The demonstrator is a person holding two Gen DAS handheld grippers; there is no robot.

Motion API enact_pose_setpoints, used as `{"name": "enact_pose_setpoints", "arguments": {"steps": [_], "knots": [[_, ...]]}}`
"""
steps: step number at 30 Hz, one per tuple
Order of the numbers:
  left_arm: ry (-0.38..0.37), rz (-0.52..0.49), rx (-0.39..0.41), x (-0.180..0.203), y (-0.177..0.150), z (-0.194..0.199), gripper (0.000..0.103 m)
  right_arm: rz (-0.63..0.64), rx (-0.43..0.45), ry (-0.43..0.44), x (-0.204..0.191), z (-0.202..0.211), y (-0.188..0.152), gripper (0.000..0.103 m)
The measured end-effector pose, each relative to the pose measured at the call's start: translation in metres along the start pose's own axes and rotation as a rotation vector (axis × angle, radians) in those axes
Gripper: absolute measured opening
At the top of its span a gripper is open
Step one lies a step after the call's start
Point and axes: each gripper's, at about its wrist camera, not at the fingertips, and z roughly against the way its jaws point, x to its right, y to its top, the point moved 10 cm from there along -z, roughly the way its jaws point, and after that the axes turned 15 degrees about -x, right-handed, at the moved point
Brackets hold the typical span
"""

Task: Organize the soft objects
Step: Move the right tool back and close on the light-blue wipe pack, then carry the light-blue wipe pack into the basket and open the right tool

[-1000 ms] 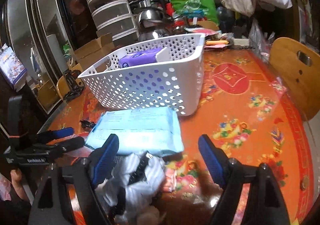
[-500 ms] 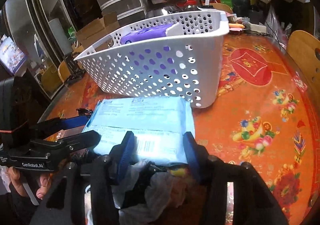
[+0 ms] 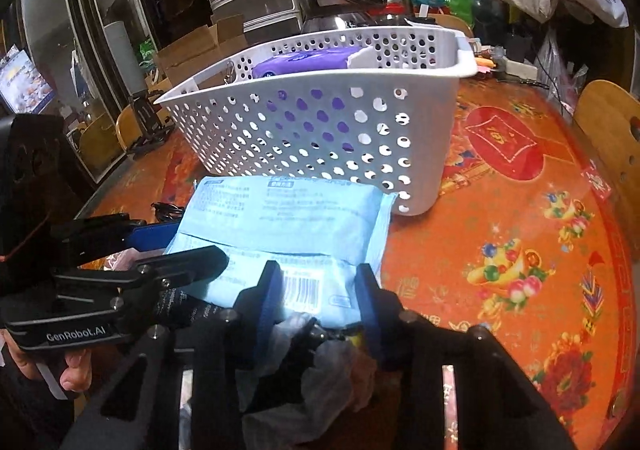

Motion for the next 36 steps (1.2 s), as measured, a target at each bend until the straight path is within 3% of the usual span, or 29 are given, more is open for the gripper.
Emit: {"name": "enact_pose_setpoints", "arguments": {"steps": [5,11,27,36], "knots": [[-0.011,-0.013,-0.005,0.0,0.001,-0.002,0.039,0.0,-0.024,0.031,0.005,-0.005,0.003,0.036],[-0.013,-0.032,0.049,-0.006,-0.001,0.008,0.03,0.036,-0.019,-0.04,-0.001,0.002,0.008,0.028],[-0.019,-0.07,0.212,0.002,-0.002,0.079,0.028,0.088,0.164,-0.14,-0.031,0.059,0.013,0.025],[-0.004,-0.076,0.276,0.005,0.005,0.127,0.028,0.103,0.229,-0.154,-0.052,0.092,0.029,0.025]]}}
